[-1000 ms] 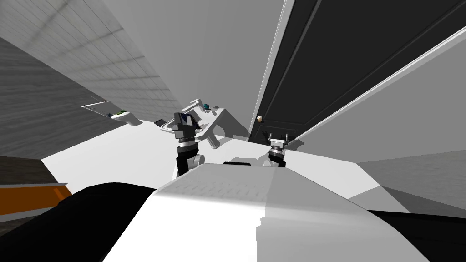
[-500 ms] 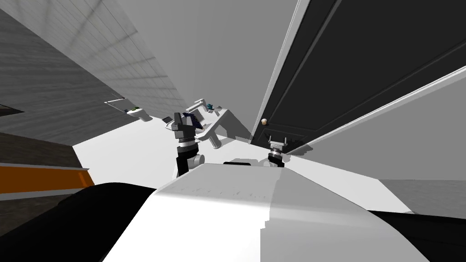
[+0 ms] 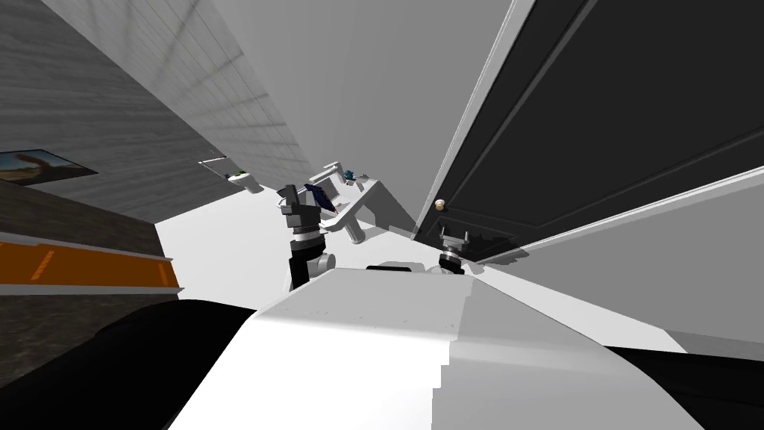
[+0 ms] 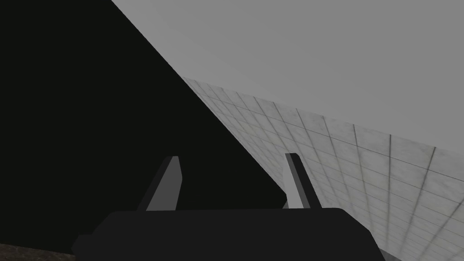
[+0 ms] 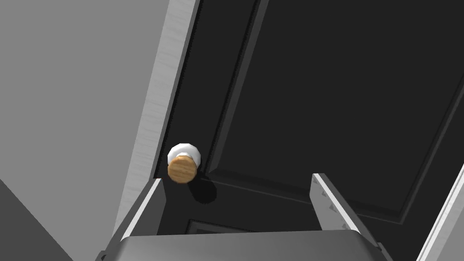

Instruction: Pull the door open

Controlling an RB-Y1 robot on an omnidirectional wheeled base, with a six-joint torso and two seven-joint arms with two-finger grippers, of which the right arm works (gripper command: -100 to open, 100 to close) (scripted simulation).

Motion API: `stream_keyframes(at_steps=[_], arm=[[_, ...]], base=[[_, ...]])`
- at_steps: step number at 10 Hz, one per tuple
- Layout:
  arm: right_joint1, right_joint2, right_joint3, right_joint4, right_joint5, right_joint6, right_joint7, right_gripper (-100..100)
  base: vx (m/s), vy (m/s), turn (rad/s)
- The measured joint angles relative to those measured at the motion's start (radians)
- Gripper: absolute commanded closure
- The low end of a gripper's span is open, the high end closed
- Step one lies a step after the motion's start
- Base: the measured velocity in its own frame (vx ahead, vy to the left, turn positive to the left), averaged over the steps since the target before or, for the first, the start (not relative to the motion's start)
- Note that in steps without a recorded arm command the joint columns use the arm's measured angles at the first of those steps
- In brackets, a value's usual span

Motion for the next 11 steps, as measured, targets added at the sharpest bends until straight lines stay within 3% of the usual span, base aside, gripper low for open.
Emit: stream_keyframes(at_steps=[5, 10, 11], arm=[[-0.006, -0.004, 0.001, 0.092, -0.063, -0.021, -0.087, -100], [-0.035, -0.006, 0.003, 0.229, -0.133, -0.057, -0.190, -100], [-0.039, -0.006, -0.001, 0.244, -0.153, -0.054, -0.207, -100]], base=[[0.083, -0.051, 0.150], [0.102, -0.075, 0.176], [0.075, -0.093, 0.133]])
